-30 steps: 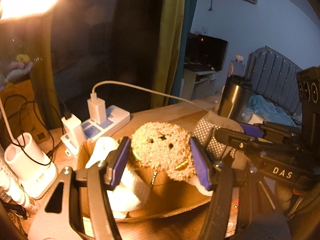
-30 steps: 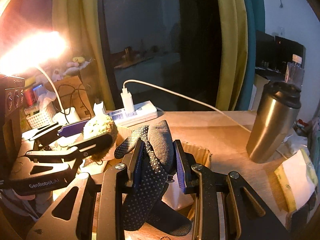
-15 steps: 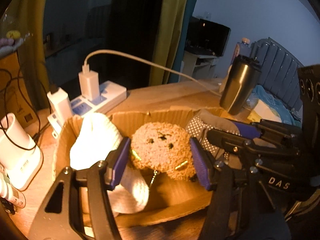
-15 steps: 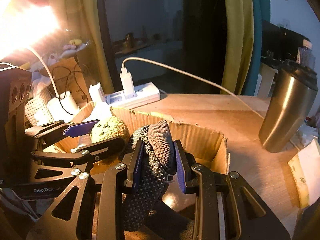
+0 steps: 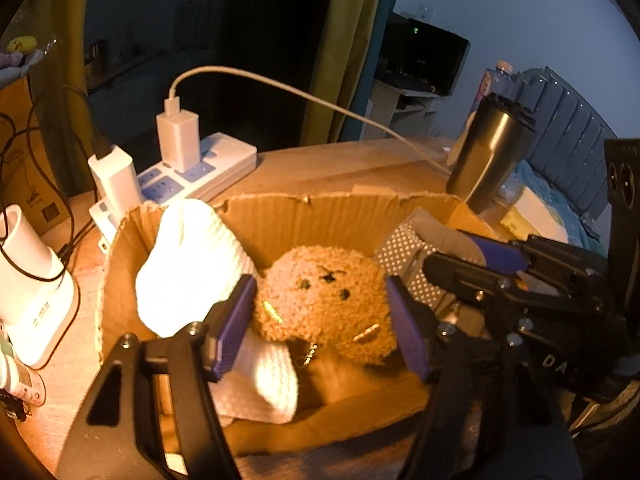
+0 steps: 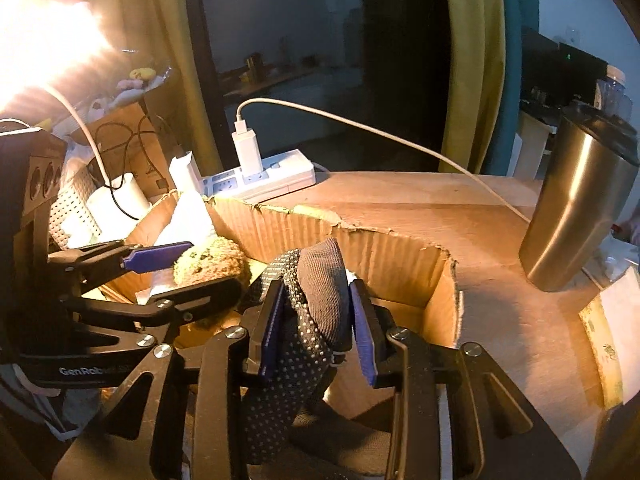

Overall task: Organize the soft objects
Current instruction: 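Open both grippers to drop the teddy bear and glove into the box, then withdraw both open grippers from the box back over the desk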

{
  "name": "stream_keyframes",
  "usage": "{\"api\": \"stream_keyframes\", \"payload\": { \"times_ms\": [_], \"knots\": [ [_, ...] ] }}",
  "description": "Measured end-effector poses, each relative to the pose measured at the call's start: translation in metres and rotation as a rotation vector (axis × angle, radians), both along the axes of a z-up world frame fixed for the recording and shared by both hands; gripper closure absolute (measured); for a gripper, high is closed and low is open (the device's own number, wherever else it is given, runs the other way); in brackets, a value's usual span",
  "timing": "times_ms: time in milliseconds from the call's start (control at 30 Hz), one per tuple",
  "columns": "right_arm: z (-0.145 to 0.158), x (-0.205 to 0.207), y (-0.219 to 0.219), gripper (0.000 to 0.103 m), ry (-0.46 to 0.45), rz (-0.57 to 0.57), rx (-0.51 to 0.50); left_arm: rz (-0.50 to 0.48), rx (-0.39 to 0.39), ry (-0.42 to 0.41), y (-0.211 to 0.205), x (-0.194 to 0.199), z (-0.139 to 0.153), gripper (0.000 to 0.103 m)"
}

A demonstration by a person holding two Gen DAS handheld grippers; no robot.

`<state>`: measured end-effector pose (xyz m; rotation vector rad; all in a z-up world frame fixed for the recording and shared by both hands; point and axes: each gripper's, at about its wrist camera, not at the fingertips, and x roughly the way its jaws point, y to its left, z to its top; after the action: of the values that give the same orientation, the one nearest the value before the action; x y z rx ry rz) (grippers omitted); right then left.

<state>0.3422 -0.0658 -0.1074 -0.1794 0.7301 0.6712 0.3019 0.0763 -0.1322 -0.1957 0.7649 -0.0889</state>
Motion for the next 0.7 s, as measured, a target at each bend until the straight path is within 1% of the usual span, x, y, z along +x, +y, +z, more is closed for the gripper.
{"api": "stream_keyframes", "payload": {
  "times_ms": [100,167,433,700],
  "knots": [
    [0.005,-0.002,-0.003,0.061,-0.008,-0.014,0.001,-0.006,0.009,-0.017,-0.001,-0.006,0.008,0.034],
    [0.008,-0.004,-0.006,0.054,-0.015,-0.026,0.001,-0.008,0.017,-0.025,-0.003,-0.010,0.013,0.033],
    [0.023,-0.020,-0.016,0.053,-0.046,-0.042,0.008,0.017,0.017,-0.073,0.002,-0.032,0.032,0.033],
    [0.043,-0.044,-0.021,0.053,-0.091,-0.039,0.016,0.014,0.029,-0.134,-0.001,-0.055,0.054,0.032]
  ]
}}
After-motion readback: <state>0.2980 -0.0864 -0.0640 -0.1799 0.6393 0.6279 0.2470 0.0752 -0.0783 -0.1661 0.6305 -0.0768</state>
